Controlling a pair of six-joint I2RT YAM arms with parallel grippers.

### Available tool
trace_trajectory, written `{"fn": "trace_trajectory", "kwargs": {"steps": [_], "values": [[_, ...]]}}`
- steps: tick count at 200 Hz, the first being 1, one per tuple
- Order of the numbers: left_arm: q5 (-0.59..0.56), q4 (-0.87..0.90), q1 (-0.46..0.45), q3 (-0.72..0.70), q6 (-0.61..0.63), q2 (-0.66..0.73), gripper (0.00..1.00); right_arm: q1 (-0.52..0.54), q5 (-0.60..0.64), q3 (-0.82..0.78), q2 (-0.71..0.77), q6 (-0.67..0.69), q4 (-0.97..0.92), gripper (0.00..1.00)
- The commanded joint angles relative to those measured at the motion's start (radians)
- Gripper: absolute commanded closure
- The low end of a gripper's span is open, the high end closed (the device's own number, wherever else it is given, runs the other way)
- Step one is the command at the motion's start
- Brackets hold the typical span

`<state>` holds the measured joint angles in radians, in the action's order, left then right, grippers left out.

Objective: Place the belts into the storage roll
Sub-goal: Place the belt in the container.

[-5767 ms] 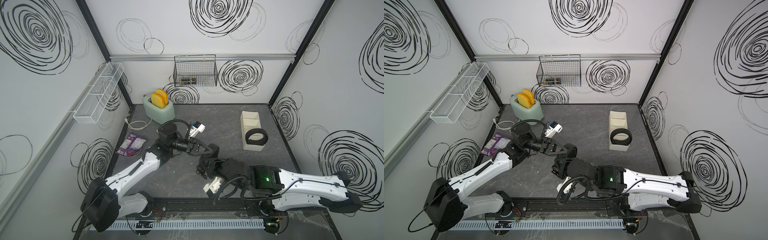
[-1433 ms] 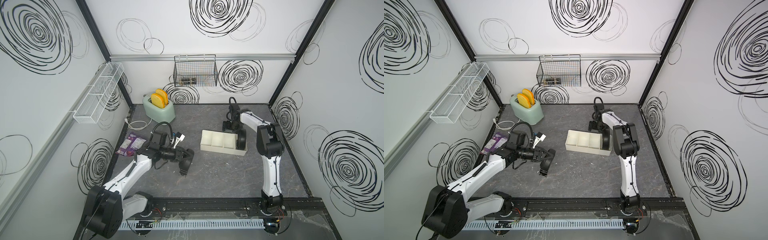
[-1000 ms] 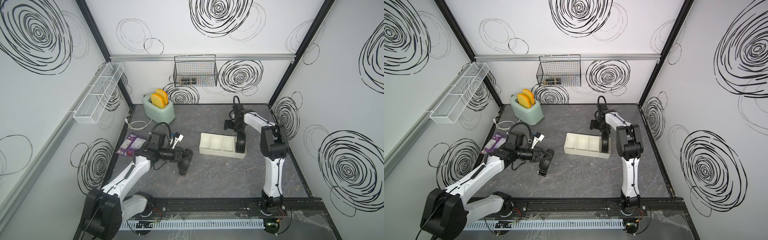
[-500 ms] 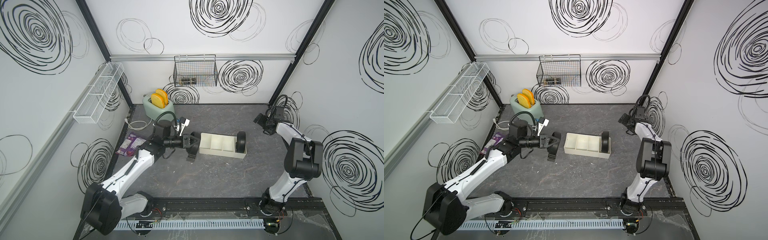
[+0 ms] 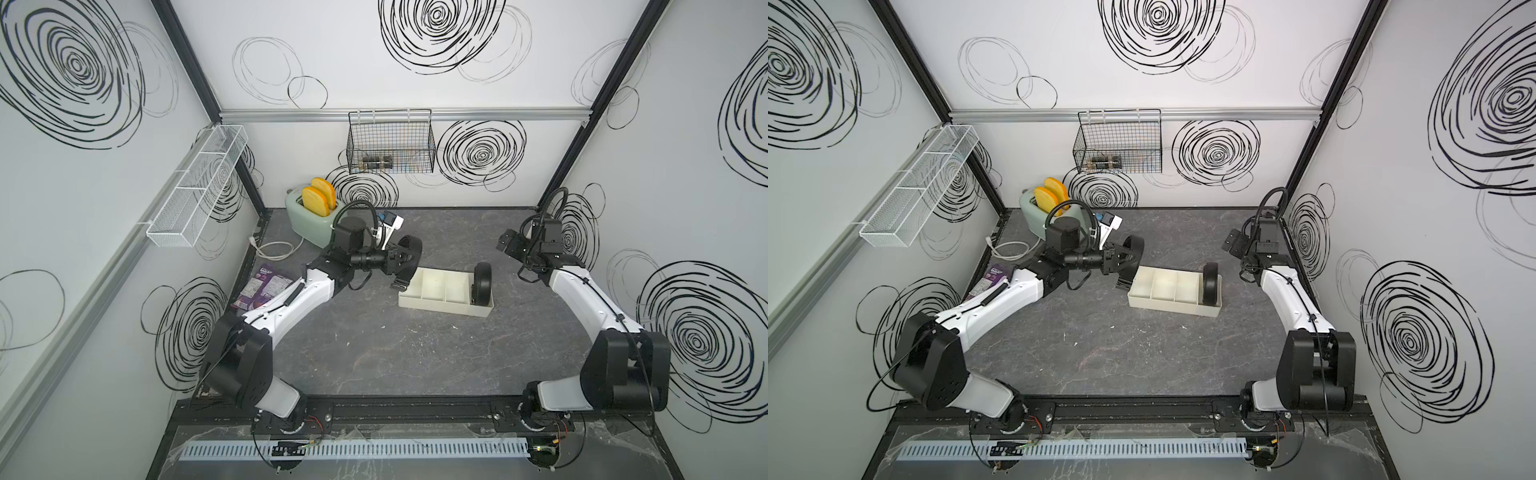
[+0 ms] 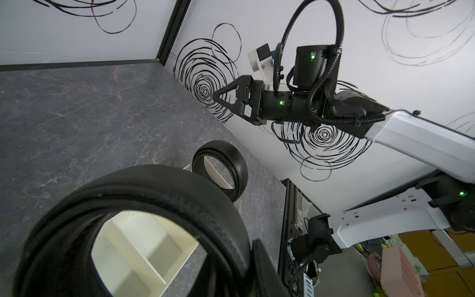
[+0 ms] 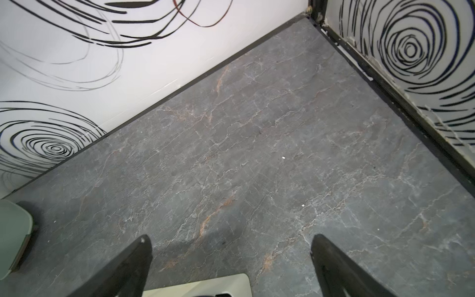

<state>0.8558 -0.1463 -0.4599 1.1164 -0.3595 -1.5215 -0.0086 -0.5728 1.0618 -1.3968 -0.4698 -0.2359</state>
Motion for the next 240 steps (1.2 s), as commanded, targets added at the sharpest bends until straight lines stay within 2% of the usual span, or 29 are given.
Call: {"fn": "trace_trajectory", "kwargs": {"steps": [1, 27, 55, 70, 82, 95, 116, 149, 186, 240], "values": [[0.058, -0.19, -0.01, 0.033, 0.077, -0.011, 1.0, 0.025, 0.037, 0.006, 0.048, -0.006, -0.031, 0.02], [0.083, -0.288, -0.006, 0.02, 0.067, -0.046, 1.0, 0.077, 0.063, 0.045, 0.087, 0.013, -0.068, 0.02], [0.127, -0.372, -0.006, 0.018, 0.047, -0.093, 1.0, 0.145, 0.104, 0.166, 0.098, 0.067, -0.128, 0.02], [0.146, -0.433, -0.006, 0.0, 0.023, -0.106, 1.0, 0.176, -0.008, 0.23, 0.075, 0.063, -0.125, 0.02], [0.158, -0.49, -0.003, -0.019, 0.004, -0.109, 1.0, 0.193, -0.167, 0.242, 0.056, -0.004, -0.061, 0.02], [0.173, -0.548, 0.003, -0.038, -0.031, -0.11, 1.0, 0.217, -0.336, 0.216, 0.041, -0.137, 0.063, 0.0], [0.185, -0.65, 0.013, -0.067, -0.108, -0.108, 1.0, 0.267, -0.465, 0.177, 0.034, -0.293, 0.165, 0.0], [0.208, -0.758, 0.014, -0.109, -0.169, -0.105, 1.0, 0.336, -0.521, 0.105, 0.044, -0.417, 0.205, 0.01], [0.22, -0.785, 0.018, -0.125, -0.176, -0.107, 1.0, 0.389, -0.554, 0.082, 0.054, -0.498, 0.257, 0.03], [0.246, -0.792, 0.013, -0.122, -0.174, -0.109, 1.0, 0.442, -0.582, 0.053, 0.023, -0.598, 0.349, 0.15]]}}
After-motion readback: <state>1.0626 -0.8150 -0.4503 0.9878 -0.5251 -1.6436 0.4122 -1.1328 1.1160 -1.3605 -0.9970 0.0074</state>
